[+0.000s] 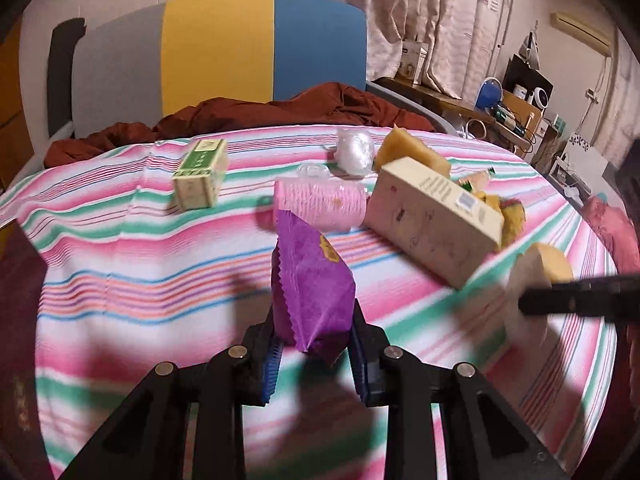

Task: Organize objects
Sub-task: 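Grasp the purple wrapped snack with the left tool while the right tool holds the ball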

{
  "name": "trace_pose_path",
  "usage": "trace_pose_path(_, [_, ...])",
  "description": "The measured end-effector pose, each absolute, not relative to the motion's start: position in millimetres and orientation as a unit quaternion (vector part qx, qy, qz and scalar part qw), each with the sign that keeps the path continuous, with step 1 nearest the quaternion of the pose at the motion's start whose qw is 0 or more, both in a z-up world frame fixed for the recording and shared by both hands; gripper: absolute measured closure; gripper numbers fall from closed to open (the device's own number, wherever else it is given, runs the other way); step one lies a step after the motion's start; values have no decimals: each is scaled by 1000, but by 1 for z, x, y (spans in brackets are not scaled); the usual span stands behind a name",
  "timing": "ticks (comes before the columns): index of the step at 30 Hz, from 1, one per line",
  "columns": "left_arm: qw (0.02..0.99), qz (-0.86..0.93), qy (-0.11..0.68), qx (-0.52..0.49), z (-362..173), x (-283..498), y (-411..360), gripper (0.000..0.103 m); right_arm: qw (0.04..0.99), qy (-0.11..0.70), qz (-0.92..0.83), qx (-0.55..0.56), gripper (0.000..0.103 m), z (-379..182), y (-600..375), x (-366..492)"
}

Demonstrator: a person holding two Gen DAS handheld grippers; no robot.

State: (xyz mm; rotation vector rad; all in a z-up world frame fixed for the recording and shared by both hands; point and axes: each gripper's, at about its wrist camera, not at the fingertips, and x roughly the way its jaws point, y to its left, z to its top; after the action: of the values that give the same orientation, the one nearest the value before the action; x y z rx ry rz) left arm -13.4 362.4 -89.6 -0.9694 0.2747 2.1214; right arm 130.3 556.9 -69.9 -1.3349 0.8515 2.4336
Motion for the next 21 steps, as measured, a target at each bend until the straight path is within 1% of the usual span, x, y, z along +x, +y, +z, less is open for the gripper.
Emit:
trace_pose_path(7, [378, 838, 83, -383, -89, -2, 333, 75, 101, 283, 849, -435, 65, -62, 549, 129])
trace_pose_path(11, [386, 835, 68, -387, -88, 11, 319, 75, 90, 261, 860, -428, 65, -58, 538, 123])
trace_pose_path(17, [418, 830, 93, -359, -77, 45, 299, 75, 83, 242, 870, -422, 65, -55, 530, 122])
trace_pose_path(21, [425, 828, 78, -357, -68, 53, 281, 75, 80, 243, 870, -423, 65, -57, 529, 121])
